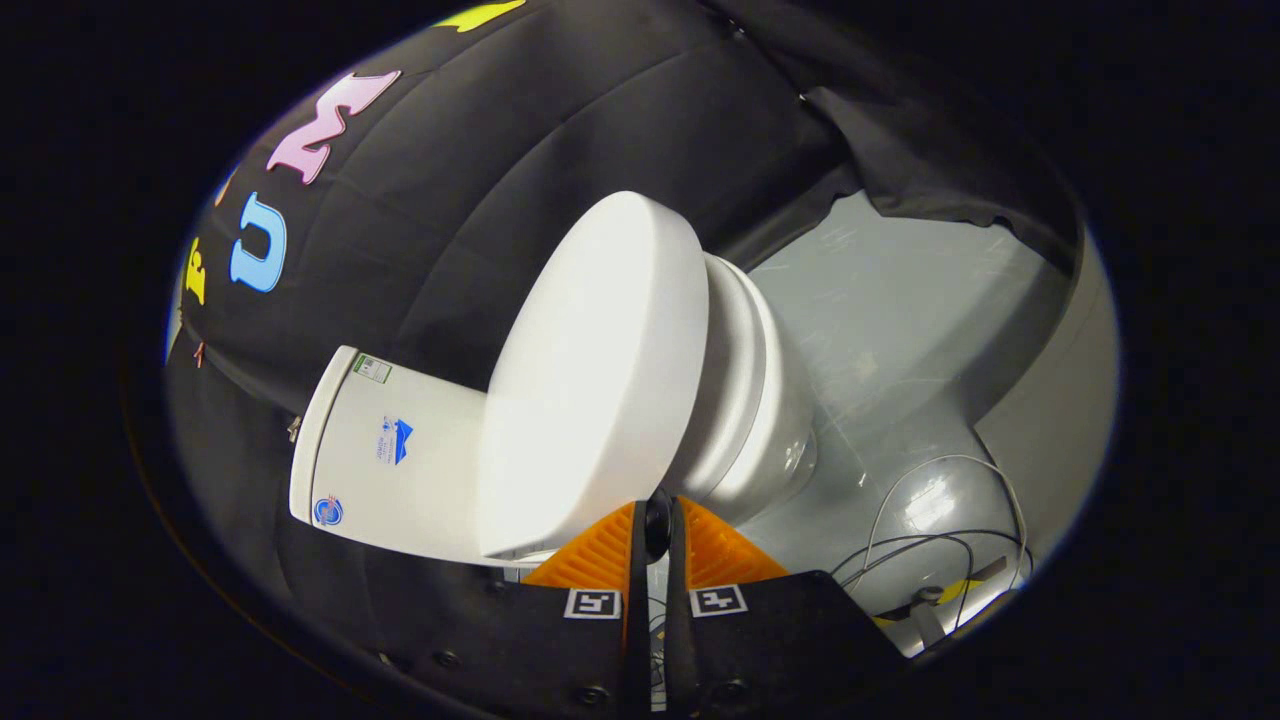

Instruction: Open the toilet lid.

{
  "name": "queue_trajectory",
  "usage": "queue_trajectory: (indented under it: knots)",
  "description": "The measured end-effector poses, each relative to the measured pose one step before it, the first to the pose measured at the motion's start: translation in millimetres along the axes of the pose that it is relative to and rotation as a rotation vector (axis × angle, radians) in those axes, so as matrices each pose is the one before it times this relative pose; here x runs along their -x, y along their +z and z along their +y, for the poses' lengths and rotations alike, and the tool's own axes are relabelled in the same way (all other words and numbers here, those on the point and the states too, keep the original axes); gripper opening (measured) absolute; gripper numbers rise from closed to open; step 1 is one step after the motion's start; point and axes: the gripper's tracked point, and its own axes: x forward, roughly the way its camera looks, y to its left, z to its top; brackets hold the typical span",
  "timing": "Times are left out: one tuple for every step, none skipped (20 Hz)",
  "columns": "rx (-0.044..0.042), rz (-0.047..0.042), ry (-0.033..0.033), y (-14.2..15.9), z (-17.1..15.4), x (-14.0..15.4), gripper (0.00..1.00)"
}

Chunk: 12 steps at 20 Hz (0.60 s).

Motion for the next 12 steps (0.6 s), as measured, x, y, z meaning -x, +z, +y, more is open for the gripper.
queue_trajectory:
  knots:
    - [0.00697, -0.00148, 0.00286, 1.85, 4.12, 2.35, 0.11]
    - [-0.00051, -0.00705, 0.00683, 1.87, 5.19, 3.02, 0.11]
    - [0.00147, -0.00262, 0.00499, 2.0, 5.92, 3.22, 0.11]
    - [-0.00001, -0.0027, -0.00025, 0.78, 4.87, 2.89, 0.11]
    - [-0.00233, -0.00712, 0.00708, 2.73, 8.31, 4.65, 0.11]
    - [0.00955, -0.01095, 0.01322, 2.48, 10.88, 5.37, 0.11]
    - [0.02134, -0.0068, 0.01226, 2.32, 11.87, 5.06, 0.11]
    - [0.02566, -0.00824, 0.01668, 1.61, 13.75, 5.78, 0.11]
    - [0.01958, -0.01055, 0.02576, 3.12, 16.32, 5.38, 0.11]
    - [0.02238, -0.00966, 0.01949, 3.68, 16.28, 4.7, 0.11]
    - [0.033, 0.00235, -0.00043, -0.72, 11.71, 3.53, 0.1]
    - [0.03269, -0.01384, -0.02284, 0.65, 3.93, 0.09, 0.11]
